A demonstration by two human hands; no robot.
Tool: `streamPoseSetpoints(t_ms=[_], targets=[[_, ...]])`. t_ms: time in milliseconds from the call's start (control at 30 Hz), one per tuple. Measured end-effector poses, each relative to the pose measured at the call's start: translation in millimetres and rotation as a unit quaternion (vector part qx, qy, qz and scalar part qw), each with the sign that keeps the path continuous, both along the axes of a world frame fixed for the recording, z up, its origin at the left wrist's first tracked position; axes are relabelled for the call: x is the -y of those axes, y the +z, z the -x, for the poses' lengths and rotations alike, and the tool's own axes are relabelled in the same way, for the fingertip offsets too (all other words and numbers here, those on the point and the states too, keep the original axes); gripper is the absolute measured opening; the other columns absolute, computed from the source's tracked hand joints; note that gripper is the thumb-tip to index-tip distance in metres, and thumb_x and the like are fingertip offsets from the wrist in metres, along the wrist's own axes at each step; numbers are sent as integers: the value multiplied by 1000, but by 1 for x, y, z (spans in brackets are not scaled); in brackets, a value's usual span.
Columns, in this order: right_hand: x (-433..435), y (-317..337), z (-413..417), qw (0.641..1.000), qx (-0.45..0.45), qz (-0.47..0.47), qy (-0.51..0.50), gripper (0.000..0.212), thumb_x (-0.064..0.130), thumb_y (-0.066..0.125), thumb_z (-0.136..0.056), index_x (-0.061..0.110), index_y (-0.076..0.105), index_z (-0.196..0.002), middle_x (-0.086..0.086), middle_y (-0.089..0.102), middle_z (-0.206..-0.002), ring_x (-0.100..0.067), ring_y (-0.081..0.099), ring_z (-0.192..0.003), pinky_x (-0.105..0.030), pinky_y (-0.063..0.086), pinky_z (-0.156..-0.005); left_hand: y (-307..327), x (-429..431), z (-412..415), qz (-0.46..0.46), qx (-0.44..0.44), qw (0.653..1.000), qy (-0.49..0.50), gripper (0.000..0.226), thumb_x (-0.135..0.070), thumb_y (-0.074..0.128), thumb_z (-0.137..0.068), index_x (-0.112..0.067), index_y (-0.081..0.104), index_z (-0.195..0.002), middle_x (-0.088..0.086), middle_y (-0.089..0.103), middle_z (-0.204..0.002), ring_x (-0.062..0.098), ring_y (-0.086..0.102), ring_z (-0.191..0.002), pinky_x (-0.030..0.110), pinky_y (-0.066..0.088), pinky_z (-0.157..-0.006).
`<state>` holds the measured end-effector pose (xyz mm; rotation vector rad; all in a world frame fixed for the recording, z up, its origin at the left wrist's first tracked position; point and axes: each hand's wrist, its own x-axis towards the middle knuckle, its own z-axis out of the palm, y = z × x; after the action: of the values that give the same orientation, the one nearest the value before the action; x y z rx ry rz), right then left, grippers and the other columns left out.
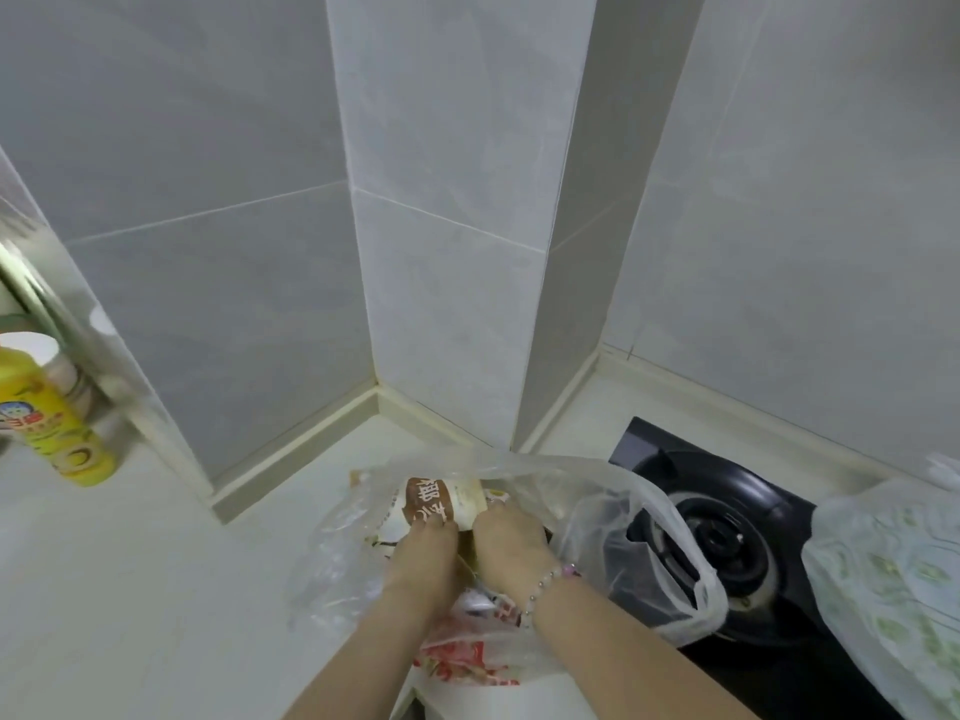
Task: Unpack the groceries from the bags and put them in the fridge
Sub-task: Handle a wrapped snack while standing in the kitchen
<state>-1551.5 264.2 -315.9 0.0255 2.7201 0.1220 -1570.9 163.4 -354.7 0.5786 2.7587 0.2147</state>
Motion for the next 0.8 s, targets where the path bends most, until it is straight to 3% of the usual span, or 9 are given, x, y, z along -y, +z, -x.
streamPoseSetpoints(t_ms=[133, 233, 400, 500, 633, 800], targets=[[-9, -17, 4, 999, 25, -22, 4, 35, 9, 51, -92, 4, 52, -127, -15, 46, -133, -29, 43, -123, -37, 42, -95, -12, 5, 3, 14, 40, 999, -24, 56, -42, 70, -74, -22, 52, -123, -1, 44, -128, 19, 42, -120, 32, 43, -95], [-16, -27, 6, 999, 11, -28, 23, 41, 8, 48, -93, 7, 45, -134, -14, 38, -140, -29, 36, -129, -38, 39, -100, -14, 11, 7, 45, 53, 997, -39, 54, -44, 66, -79, -20, 50, -126, 0, 44, -131, 20, 43, -121, 33, 40, -97], [-26, -39, 18, 998, -16, -33, 51, 64, 9, 47, -93, 7, 16, -149, -18, 15, -153, -31, 21, -138, -41, 32, -108, -13, 10, 21, 65, 20, 997, -40, 31, -29, 44, -95, -15, 50, -122, 4, 51, -128, 23, 49, -117, 37, 44, -93], [-26, -46, 26, 996, -17, -43, 76, 68, 9, 47, -94, 12, 9, -151, -21, 5, -155, -36, 17, -140, -43, 29, -110, -15, 8, 29, 96, -12, 993, -67, 28, -15, 38, -96, -14, 52, -120, 6, 54, -124, 25, 52, -113, 38, 46, -90], [-24, -59, 34, 996, -11, -44, 77, 70, 17, 43, -99, 21, -2, -152, -25, -10, -154, -39, 3, -143, -42, 19, -116, -19, 4, 36, 111, -6, 990, -86, 29, -10, 40, -96, -14, 52, -122, 6, 54, -125, 26, 54, -113, 37, 47, -91], [-21, -65, 38, 999, 36, 17, 24, 85, 13, 55, -91, 19, -5, -151, -24, -11, -155, -37, -3, -144, -42, 21, -116, -26, -6, 43, 148, 40, 985, -83, 36, -14, 53, -92, -13, 47, -127, 7, 54, -127, 26, 54, -116, 38, 49, -93]])
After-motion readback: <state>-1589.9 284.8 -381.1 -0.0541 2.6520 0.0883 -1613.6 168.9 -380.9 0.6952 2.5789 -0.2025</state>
